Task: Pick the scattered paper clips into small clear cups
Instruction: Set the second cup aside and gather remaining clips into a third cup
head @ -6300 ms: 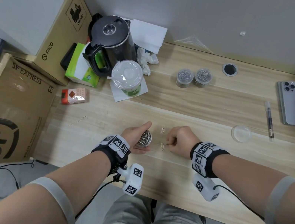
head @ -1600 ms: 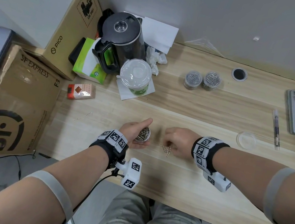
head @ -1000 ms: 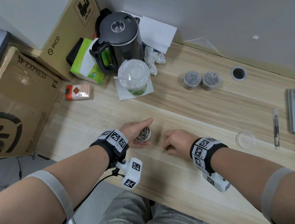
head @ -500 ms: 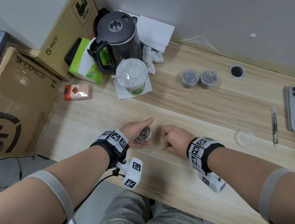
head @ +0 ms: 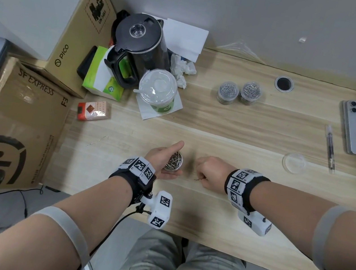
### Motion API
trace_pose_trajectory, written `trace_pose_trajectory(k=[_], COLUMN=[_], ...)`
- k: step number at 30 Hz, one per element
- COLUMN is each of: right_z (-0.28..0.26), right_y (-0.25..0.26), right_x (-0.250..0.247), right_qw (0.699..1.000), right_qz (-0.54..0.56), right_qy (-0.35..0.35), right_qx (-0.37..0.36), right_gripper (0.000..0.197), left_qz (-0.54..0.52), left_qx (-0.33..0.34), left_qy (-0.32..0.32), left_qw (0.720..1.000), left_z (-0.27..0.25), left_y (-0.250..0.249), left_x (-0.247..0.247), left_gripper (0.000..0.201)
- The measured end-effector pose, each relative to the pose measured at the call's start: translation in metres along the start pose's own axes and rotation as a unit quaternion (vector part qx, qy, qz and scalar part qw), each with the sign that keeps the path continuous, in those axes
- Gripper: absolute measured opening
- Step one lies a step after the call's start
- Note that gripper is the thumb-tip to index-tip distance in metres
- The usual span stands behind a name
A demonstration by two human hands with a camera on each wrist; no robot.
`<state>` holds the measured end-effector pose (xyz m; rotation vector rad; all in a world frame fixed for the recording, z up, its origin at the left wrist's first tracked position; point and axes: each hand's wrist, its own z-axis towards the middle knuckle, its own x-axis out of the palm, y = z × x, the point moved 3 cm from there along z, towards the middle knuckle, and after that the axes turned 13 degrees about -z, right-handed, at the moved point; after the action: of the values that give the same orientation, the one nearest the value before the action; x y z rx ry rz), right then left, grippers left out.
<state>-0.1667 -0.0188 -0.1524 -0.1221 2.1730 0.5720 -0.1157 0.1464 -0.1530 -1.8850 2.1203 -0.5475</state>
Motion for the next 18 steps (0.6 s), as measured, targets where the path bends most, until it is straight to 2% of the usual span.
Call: trace_pose_trajectory(k=[3, 6, 8, 11, 13, 15, 18], right_z=[-0.003, -0.008, -0.012, -0.018, -0.019, -0.019, -0.017], right_y=[-0.003, -0.016, -0.027, -0.039, -0.04, -0.035, -0.016], right_x=[0.001, -0.002, -0.008, -0.019, -0.028, -0.037, -0.049], right_qw=[0.999, 0.987, 0.969, 0.923, 0.891, 0.873, 0.886], right_qz=[0.032, 0.097, 0.149, 0.252, 0.321, 0.36, 0.345], right_qy=[-0.012, -0.056, -0.096, -0.163, -0.201, -0.224, -0.228], right_qx=[0.028, 0.117, 0.174, 0.241, 0.25, 0.242, 0.209], right_gripper=[0.017, 0.007, 0.005, 0.005, 0.011, 0.016, 0.01], left_qz=[-0.01, -0.032, -0.037, -0.041, -0.036, -0.028, -0.011], left_qx=[-0.01, -0.032, -0.038, -0.039, -0.043, -0.047, -0.042], left_qy=[-0.005, -0.015, -0.016, -0.018, -0.015, -0.017, -0.017], left_qw=[1.0, 0.999, 0.998, 0.998, 0.998, 0.998, 0.999], left_z=[0.0, -0.002, -0.003, -0.005, -0.007, -0.008, -0.008], left_y=[-0.001, -0.003, -0.004, -0.004, -0.004, -0.002, -0.001], left_x=[0.001, 0.005, 0.009, 0.015, 0.02, 0.026, 0.034], left_gripper=[0.058, 0.061, 0.065, 0.062, 0.058, 0.052, 0.041])
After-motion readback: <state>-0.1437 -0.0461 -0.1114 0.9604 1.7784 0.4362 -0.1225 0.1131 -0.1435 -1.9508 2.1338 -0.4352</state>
